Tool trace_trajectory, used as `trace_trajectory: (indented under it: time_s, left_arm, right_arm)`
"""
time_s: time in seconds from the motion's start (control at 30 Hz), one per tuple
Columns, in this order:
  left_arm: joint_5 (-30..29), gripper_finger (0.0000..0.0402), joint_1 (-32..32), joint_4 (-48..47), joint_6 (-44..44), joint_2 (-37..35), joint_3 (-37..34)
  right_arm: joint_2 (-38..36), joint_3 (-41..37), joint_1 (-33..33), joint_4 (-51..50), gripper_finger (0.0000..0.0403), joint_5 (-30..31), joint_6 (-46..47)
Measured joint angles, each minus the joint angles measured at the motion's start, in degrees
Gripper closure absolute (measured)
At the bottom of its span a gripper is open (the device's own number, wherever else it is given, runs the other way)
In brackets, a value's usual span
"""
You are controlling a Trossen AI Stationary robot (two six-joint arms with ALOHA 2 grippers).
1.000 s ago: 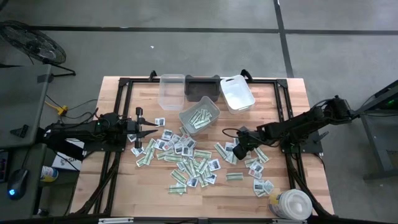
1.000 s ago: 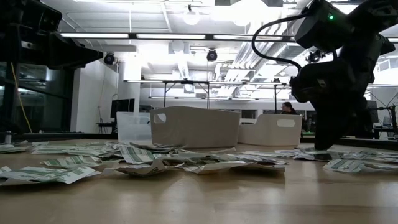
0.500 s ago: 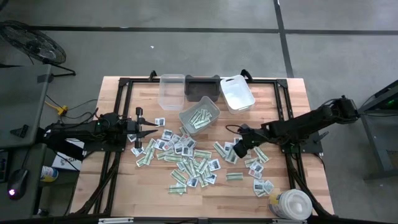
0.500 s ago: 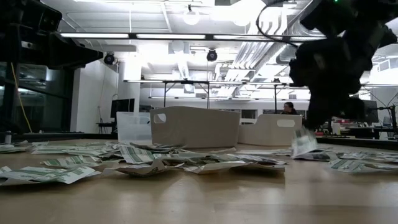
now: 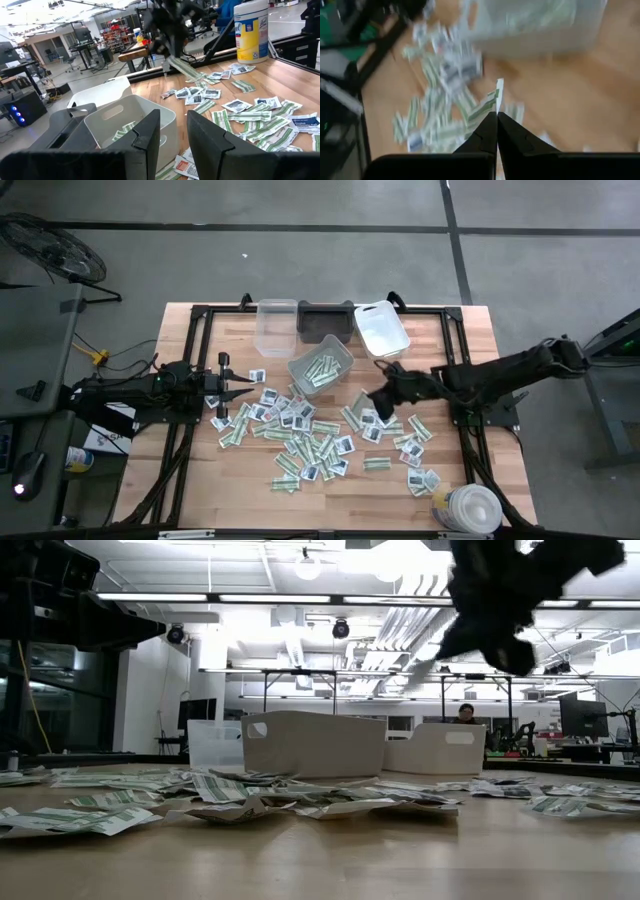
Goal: Pick & Place First Aid Supplies
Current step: Put the bandage pack into the gray bin
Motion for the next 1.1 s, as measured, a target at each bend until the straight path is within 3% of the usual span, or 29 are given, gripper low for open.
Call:
trace_trajectory:
  time_s: [0.13, 0.3, 0.6, 0.87, 1.1]
  left_arm:
    - [0.0, 0.0305, 0.0, 0.0, 0.0, 0.0, 0.0]
    - [0.0, 0.0305, 0.0, 0.0, 0.0, 0.0, 0.0]
    - [0.0, 0.0305, 0.0, 0.0, 0.0, 0.0, 0.0]
    - [0.0, 0.0305, 0.0, 0.0, 0.0, 0.0, 0.0]
    - [0.0, 0.0305, 0.0, 0.0, 0.0, 0.0, 0.0]
  right_arm:
    - [3.0, 5.4, -3.4, 0.0, 0.0403, 0.7, -6.1]
    - [10.2, 12.6, -8.7, 0.1, 0.0403, -3.3, -12.7]
    - [24.7, 24.8, -15.1, 0.0, 0.0403, -6.4, -15.6]
    - [31.3, 27.2, -16.9, -0.1, 0.0403, -8.0, -14.7]
    - [32.1, 27.2, -18.0, -2.0, 0.0402, -7.2, -14.5]
